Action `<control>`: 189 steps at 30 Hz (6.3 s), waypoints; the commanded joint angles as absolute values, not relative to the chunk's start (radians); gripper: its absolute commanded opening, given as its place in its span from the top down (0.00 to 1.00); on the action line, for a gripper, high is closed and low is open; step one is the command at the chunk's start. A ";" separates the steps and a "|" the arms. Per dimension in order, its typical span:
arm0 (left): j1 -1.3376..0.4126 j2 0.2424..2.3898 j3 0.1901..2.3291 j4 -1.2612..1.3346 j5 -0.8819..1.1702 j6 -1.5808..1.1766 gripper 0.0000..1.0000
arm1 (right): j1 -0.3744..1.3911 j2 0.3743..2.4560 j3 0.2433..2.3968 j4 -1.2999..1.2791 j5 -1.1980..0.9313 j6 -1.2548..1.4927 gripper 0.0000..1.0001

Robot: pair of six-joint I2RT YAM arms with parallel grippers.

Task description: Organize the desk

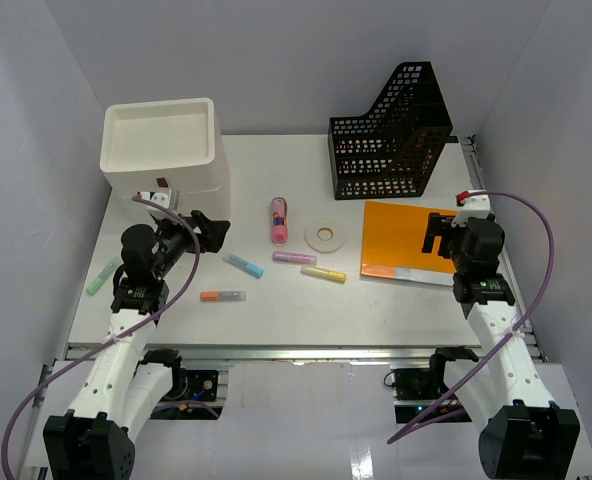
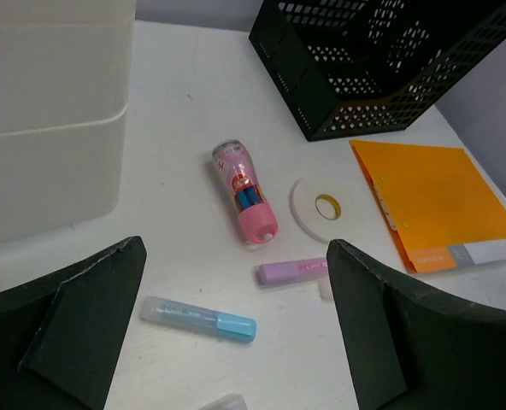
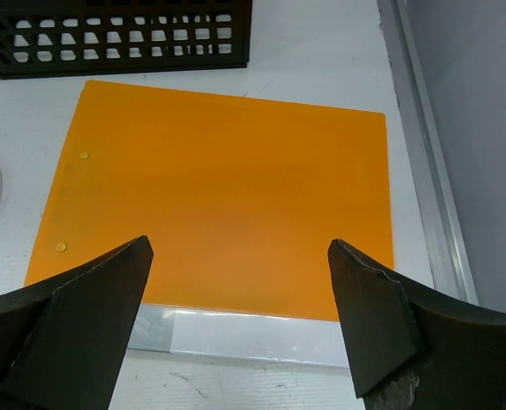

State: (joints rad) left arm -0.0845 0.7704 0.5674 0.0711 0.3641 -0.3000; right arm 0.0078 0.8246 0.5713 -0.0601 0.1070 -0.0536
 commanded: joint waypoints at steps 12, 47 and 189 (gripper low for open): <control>-0.081 0.862 0.609 -0.042 0.336 -0.335 0.02 | -0.021 0.822 0.596 -0.214 -0.583 -0.474 0.10; 0.127 1.299 1.115 -0.292 0.015 -0.275 0.20 | -0.048 0.762 0.605 -0.261 -0.817 -0.531 0.10; -0.592 2.118 1.680 -0.543 -0.377 -0.525 0.23 | -0.080 0.787 0.588 -0.262 -0.738 -0.537 0.10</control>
